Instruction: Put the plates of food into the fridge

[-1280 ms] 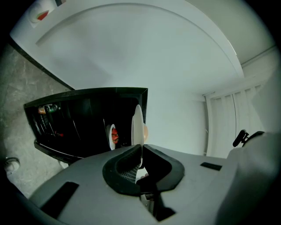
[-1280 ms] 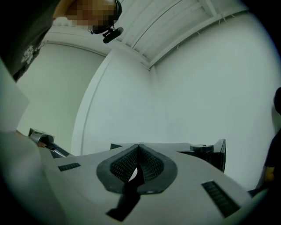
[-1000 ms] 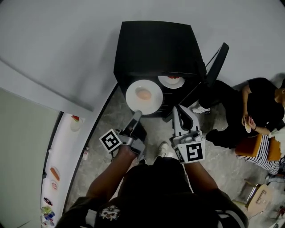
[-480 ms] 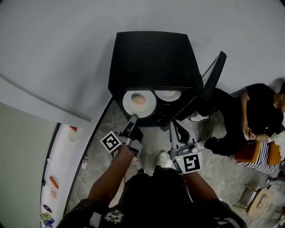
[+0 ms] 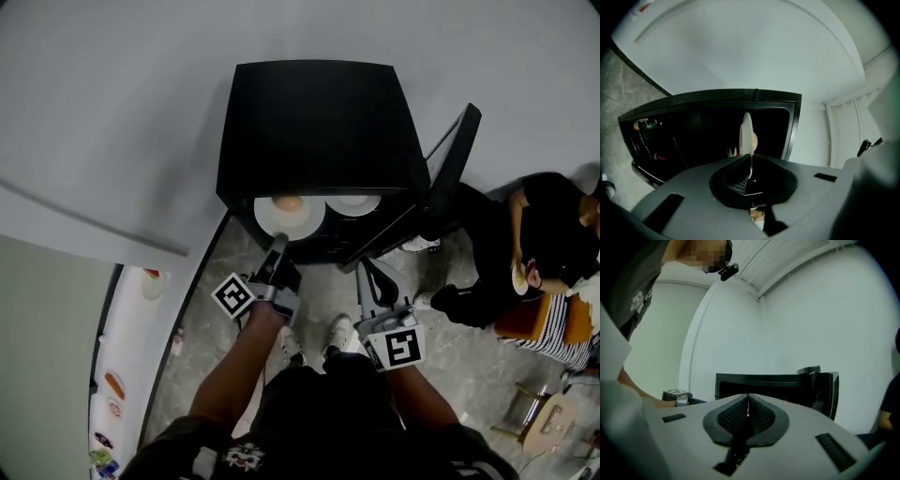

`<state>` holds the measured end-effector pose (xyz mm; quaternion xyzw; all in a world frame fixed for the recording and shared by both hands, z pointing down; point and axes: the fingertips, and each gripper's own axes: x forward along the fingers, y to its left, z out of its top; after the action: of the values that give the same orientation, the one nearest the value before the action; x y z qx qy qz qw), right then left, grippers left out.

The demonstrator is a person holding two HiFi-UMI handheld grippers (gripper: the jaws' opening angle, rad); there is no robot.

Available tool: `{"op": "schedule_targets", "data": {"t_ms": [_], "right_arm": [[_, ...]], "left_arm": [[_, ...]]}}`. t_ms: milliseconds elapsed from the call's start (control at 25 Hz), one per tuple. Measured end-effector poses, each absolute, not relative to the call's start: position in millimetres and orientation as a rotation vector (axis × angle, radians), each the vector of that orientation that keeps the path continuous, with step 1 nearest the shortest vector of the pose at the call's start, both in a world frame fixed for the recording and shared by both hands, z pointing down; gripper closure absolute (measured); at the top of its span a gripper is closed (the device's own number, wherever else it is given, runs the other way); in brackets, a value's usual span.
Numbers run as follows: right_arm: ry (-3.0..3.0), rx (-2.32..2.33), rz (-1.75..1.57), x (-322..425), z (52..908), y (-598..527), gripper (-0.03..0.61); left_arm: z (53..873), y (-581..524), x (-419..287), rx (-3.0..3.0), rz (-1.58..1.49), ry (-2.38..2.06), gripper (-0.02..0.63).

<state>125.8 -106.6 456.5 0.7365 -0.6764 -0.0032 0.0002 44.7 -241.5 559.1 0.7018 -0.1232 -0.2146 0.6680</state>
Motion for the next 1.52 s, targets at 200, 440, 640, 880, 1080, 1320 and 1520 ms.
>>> {"op": "schedule_targets", "data": {"t_ms": [200, 440, 640, 880, 1080, 1320, 1520], "right_arm": [[-2.094, 2.332, 0.017, 133.9, 465.4, -104.9, 0.554], [-2.081, 2.316, 0.038, 143.8, 473.7, -103.5, 0.554], [-2.092, 2.310, 0.039, 148.4, 473.3, -110.7, 0.554], [-2.099, 2.297, 0.058, 151.9, 479.0, -116.8, 0.554], [-2.102, 2.287, 0.059, 151.7, 481.6, -115.2, 0.554], [-2.089, 2.311, 0.059, 155.4, 480.9, -115.7, 0.554], [-2.082, 2.311, 0.082, 157.9, 485.7, -116.3, 0.554]], "left_arm": [[567.2, -250.7, 45.5, 1.567, -0.492, -0.302, 0.583], [573.2, -260.1, 50.3, 1.575, -0.500, -0.325, 0.583], [575.6, -268.8, 56.1, 1.574, -0.504, -0.340, 0.583], [584.1, -277.2, 62.5, 1.556, -0.503, -0.362, 0.583], [591.9, -280.1, 64.2, 1.539, -0.500, -0.374, 0.583], [596.8, -286.3, 66.3, 1.538, -0.498, -0.384, 0.583], [596.8, -289.9, 69.0, 1.533, -0.503, -0.395, 0.583]]}}
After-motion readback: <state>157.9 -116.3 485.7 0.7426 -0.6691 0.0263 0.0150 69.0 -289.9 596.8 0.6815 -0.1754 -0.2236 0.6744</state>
